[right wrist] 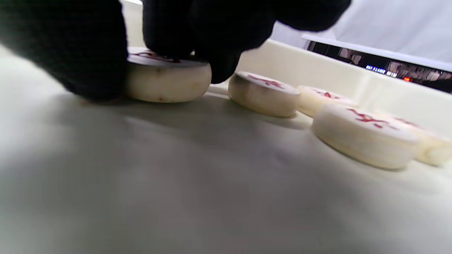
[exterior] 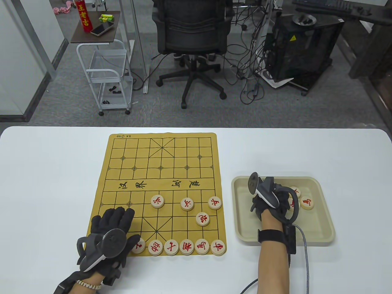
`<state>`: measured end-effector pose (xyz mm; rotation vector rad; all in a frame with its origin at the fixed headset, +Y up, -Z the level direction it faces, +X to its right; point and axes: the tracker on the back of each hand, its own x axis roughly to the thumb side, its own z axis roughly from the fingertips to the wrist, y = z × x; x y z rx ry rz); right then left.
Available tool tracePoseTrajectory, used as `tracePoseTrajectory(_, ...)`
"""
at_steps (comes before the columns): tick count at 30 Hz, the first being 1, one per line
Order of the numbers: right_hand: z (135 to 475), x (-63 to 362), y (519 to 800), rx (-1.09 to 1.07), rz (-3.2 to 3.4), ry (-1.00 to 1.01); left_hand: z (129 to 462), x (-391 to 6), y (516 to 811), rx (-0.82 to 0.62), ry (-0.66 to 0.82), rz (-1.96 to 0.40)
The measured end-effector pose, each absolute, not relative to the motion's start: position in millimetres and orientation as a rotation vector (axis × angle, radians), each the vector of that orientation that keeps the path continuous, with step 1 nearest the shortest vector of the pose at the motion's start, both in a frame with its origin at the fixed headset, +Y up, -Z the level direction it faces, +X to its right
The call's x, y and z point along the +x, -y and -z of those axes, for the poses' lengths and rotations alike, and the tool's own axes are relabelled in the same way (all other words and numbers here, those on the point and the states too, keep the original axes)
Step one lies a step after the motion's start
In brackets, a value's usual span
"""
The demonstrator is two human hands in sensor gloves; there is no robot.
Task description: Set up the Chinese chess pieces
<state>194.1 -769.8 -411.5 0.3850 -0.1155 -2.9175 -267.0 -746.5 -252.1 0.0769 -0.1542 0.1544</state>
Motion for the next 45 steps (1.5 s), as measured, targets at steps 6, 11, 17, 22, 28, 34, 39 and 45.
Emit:
tracePoseTrajectory(6, 382, 172, 741, 0.254, 3.027, -0.061, 251, -268, 744, 0.087, 0.161, -0.170)
tracePoseTrajectory(11, 338, 127, 707, -0.032, 3.104, -0.298, 248, -264, 741, 0.101, 0.184, -0.178)
tracePoseTrajectory(17, 275, 52, 699, -0.409, 3.184, -0.409, 248, -262, 744, 0.089, 0.196, -0.166)
tracePoseTrajectory(22, 225, 2, 709, -0.677, 3.147, -0.442, 246, -260, 744, 0.097, 0.206, -0.163)
tracePoseTrajectory(28, 213, -13, 732, -0.768, 3.162, -0.453, 243, -256, 741, 0.092, 0.236, -0.197)
tracePoseTrajectory(34, 209, -18, 735, -0.790, 3.119, -0.549, 238, -244, 734, 0.057, 0.335, -0.455)
tracePoseTrajectory(39, 197, -32, 734, -0.877, 3.067, -0.633, 239, -223, 743, -0.089, 0.394, -0.681)
tracePoseTrajectory(45, 191, -37, 740, -0.918, 3.009, -0.662, 241, -216, 753, -0.149, 0.329, -0.778)
